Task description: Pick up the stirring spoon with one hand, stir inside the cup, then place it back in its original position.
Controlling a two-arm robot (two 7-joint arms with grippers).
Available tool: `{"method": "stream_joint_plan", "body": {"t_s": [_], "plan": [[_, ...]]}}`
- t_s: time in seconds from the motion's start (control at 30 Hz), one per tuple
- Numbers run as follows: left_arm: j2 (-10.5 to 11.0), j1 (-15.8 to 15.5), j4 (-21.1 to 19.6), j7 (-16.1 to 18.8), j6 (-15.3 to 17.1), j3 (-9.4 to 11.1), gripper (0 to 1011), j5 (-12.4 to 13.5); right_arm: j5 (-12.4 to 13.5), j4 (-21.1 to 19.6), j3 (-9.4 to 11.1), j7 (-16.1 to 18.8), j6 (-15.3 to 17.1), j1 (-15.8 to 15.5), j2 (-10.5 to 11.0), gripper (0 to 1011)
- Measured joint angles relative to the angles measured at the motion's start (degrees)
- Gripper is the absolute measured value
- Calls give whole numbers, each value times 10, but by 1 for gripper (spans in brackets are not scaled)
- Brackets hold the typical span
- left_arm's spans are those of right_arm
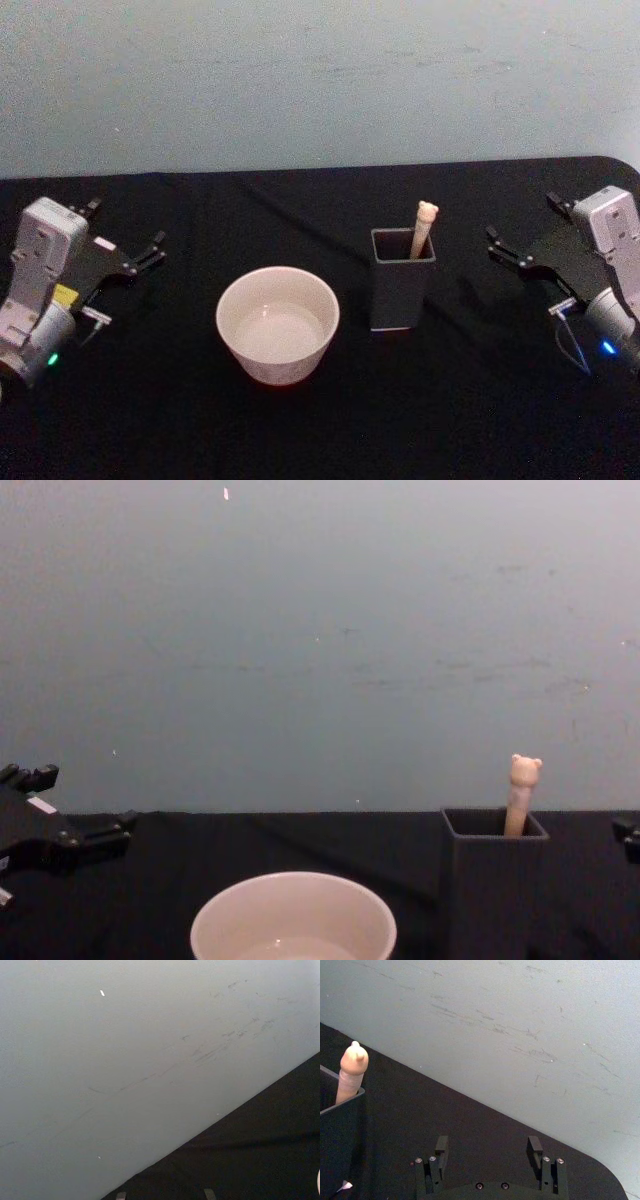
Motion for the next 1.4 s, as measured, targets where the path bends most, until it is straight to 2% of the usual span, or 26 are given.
{"method": "stream_joint_plan", "body": {"t_s": [1.4], "plan": [[0, 0, 0, 0, 0, 0, 1001, 0, 0, 0, 0, 0, 0, 0, 0, 1000]]}}
